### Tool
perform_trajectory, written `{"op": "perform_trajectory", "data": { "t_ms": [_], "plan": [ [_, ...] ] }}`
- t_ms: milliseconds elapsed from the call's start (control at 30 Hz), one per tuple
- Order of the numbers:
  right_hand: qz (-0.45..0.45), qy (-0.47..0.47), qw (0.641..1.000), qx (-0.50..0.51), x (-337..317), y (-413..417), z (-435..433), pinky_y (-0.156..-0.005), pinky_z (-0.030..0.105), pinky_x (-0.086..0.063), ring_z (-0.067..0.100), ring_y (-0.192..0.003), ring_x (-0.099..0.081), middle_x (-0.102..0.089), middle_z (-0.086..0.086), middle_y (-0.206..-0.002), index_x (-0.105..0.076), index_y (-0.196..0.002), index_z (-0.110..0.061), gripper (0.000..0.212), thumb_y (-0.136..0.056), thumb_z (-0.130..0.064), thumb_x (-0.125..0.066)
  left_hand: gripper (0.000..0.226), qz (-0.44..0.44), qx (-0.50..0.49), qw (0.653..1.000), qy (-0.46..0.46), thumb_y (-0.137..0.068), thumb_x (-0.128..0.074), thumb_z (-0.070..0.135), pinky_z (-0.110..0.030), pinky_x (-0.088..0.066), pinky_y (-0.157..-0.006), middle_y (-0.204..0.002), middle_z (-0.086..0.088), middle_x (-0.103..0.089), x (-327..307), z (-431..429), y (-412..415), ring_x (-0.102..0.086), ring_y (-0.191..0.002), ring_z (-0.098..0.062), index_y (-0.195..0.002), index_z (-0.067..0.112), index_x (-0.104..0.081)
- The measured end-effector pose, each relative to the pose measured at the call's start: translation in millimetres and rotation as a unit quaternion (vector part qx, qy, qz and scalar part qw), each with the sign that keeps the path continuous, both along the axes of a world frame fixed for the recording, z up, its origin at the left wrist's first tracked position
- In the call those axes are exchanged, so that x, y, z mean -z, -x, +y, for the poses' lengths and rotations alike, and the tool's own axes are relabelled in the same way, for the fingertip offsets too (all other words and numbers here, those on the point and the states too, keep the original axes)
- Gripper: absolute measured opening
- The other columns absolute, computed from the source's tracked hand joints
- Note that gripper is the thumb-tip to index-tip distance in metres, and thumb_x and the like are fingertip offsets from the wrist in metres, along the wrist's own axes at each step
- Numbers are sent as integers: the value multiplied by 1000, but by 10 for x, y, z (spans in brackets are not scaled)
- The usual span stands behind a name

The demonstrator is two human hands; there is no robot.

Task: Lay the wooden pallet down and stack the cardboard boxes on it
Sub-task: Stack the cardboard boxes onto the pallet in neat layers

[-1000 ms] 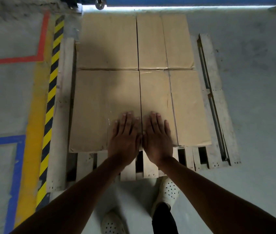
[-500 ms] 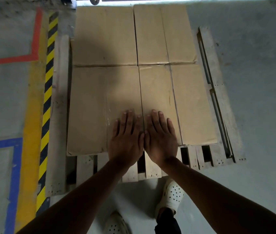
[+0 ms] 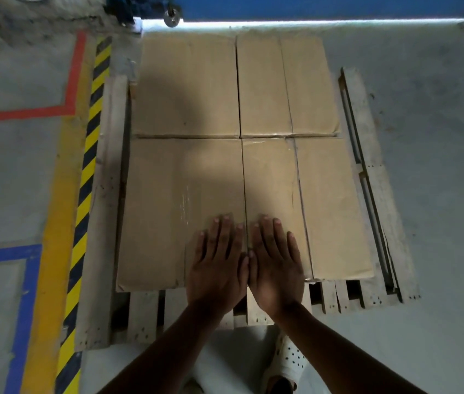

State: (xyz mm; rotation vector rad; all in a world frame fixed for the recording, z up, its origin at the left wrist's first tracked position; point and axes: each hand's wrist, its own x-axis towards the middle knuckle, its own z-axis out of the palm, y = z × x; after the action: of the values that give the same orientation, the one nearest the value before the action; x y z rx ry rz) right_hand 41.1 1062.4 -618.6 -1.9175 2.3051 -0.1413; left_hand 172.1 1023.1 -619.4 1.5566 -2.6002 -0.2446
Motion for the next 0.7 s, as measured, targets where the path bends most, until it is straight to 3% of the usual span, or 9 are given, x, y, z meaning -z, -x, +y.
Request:
{"op": "perform_trajectory", "data": {
  "t_ms": [300, 500, 700],
  "plan": [
    [9, 18, 1000, -7, 83, 9, 0, -120, 48, -27, 26, -153, -16, -22, 8, -164, -28, -156, -17, 58, -104, -42, -27, 59, -11, 16, 1000, -6, -104, -20, 43, -52, -23, -119, -162, -16, -22, -5, -7, 25, -16, -151, -32, -154, 12, -30],
    [6, 30, 1000, -3, 96, 5, 3, -120, 49, -28, 27, -153, -18, -24, 8, -164, -28, -155, -17, 58, -104, -43, -26, 58, -8, 2, 1000, -7, -101, -34, 40, -51, -22, -120, -162, -14, -23, 11, -5, 30, -17, -151, -32, -153, 13, -34],
    [24, 12, 1000, -12, 82, 15, 18, -121, 49, -26, 29, -153, -18, -24, 10, -164, -26, -156, -17, 60, -103, -46, -22, 61, -21, 15, 1000, -17, -103, -26, 43, -52, -19, -121, -164, -15, -14, 13, 13, 4, -9, -153, -32, -156, 13, -26]
  ]
}}
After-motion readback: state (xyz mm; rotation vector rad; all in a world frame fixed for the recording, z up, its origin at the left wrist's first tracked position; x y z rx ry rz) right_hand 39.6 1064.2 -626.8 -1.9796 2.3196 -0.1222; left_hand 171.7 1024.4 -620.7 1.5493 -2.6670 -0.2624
